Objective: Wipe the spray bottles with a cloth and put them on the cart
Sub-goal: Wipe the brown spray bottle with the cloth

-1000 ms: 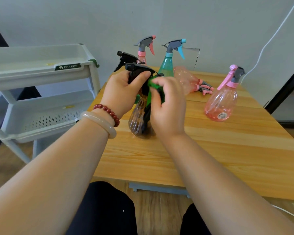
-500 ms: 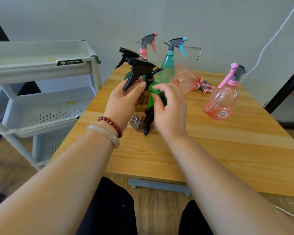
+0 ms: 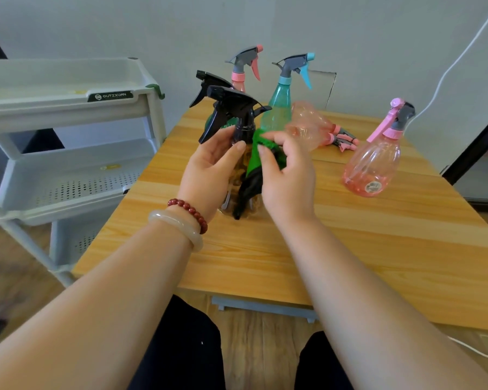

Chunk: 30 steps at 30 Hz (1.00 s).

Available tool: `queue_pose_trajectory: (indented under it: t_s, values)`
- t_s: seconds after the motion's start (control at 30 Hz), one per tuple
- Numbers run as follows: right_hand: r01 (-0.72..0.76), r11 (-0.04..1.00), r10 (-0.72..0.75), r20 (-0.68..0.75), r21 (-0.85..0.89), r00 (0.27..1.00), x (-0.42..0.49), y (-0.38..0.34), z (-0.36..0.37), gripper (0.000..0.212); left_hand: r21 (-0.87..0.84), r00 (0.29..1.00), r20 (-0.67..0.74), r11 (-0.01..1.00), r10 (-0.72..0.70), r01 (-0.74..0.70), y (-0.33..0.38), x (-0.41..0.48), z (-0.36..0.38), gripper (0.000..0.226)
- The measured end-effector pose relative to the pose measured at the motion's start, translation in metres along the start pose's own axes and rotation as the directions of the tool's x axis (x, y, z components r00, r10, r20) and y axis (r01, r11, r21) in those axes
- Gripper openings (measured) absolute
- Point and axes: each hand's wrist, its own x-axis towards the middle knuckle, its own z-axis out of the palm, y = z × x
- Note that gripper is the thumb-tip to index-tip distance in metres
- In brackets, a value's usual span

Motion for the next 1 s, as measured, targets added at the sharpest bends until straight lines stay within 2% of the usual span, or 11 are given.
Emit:
queue_pose_trajectory:
  t_s: [0.17,0.3,0.4,0.5,0.63,0.73,0.9,1.0]
  values:
    - [-0.146,0.989,0.144,0.109,0.008,0.984,0.005,0.004,-0.014,0.013,0.020,0.999,0.002,0.999,0.038,-0.038,0.000,-0.001,0.001,0.024]
    - [-0.095,0.991,0.093,0.022,0.095,0.995,0.011,-0.002,-0.010,0.015,0.016,0.999,0.013,0.999,0.048,-0.048,-0.008,-0.001,0.003,0.026]
    - [-0.077,0.993,0.074,0.030,0.085,0.997,0.003,0.006,0.002,0.023,0.057,0.995,0.032,0.994,0.096,-0.097,-0.016,0.001,0.007,0.033]
    - [-0.119,0.987,0.114,0.057,0.108,0.992,-0.005,0.020,0.010,0.031,0.156,0.987,0.025,0.975,0.159,-0.161,-0.025,0.006,0.010,0.038]
    - [0.018,0.997,-0.015,-0.051,0.069,0.999,-0.014,0.028,0.012,0.033,0.266,0.979,0.039,0.942,0.200,-0.203,-0.034,0.011,0.013,0.048]
    - [0.144,0.989,-0.143,-0.061,0.021,0.988,-0.015,0.031,0.013,0.039,0.274,0.975,0.051,0.936,0.214,-0.220,-0.039,0.013,0.014,0.048]
    - [0.038,0.997,-0.034,-0.062,0.060,0.997,-0.005,0.035,0.016,0.037,0.238,0.965,0.076,0.936,0.249,-0.260,-0.041,0.015,0.012,0.046]
    - [0.185,0.982,-0.186,-0.107,-0.022,0.977,-0.012,0.035,0.014,0.034,0.233,0.966,0.076,0.937,0.249,-0.260,-0.040,0.014,0.012,0.036]
